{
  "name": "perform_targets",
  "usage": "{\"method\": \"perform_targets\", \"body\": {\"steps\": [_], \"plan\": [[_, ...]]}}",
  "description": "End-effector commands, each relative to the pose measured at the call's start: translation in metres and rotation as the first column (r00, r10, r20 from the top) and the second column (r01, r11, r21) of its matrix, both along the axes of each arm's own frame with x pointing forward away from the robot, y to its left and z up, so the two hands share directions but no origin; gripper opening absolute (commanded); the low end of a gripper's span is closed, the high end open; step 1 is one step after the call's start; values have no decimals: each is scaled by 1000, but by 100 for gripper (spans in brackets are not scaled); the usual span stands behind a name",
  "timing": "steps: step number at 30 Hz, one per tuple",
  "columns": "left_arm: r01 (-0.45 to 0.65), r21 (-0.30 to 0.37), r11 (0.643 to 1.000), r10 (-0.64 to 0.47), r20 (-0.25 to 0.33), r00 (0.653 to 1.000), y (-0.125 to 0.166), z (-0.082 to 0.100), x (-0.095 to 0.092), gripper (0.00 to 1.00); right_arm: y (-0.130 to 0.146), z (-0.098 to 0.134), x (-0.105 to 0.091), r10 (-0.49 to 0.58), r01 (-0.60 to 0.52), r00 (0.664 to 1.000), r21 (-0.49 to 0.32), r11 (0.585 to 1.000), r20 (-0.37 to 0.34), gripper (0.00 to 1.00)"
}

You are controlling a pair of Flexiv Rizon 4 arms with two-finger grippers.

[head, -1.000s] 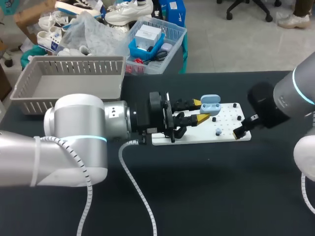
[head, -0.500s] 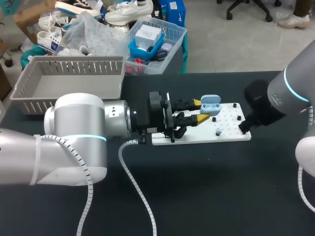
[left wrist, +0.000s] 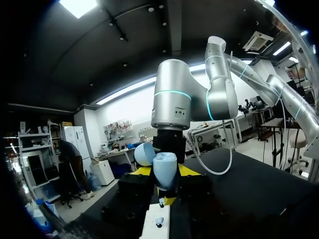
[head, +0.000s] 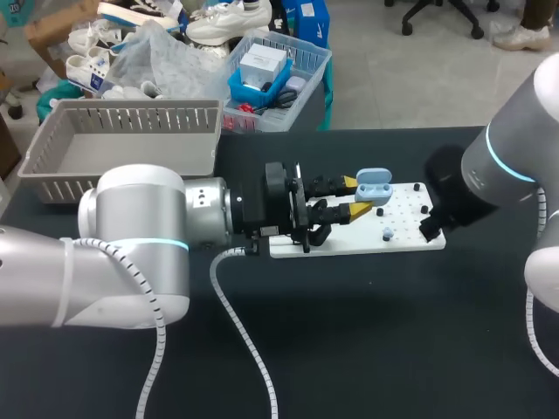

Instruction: Pick up each earbud case from the left stands, insert the matching earbuds, close the lid, and place the case in the box.

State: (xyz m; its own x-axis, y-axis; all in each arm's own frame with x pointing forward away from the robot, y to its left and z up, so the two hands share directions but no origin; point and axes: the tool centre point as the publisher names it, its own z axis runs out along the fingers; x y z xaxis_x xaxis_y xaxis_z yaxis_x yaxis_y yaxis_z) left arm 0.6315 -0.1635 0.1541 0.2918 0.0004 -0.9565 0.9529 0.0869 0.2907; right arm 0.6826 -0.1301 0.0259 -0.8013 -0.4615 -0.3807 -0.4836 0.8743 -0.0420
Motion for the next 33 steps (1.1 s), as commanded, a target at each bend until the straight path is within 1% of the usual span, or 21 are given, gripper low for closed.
{"method": "perform_targets", "body": {"steps": [1,9,16,19,29,33], "plan": [[-44,-15,999,44,7,999,-1,-2,-3,0,1,1,-4,-18,18,1000,-6,1000,15,47],[-44,-15,999,44,7,999,-1,-2,-3,0,0,0,-7,-26,26,1000,-5,1000,9,46],[-44,-15,999,44,7,999,-1,-2,-3,0,-3,-2,-6,-33,33,999,-3,999,1,42],[-44,-15,999,44,7,999,-1,-2,-3,0,-4,-3,-6,-36,36,999,-4,999,0,43],[-44,-15,999,44,7,999,-1,-2,-3,0,-5,-7,1,-36,36,999,2,999,-1,43],[-44,-15,999,44,7,999,-1,-2,-3,0,-3,-6,4,-31,31,1000,1,1000,-2,40]]}}
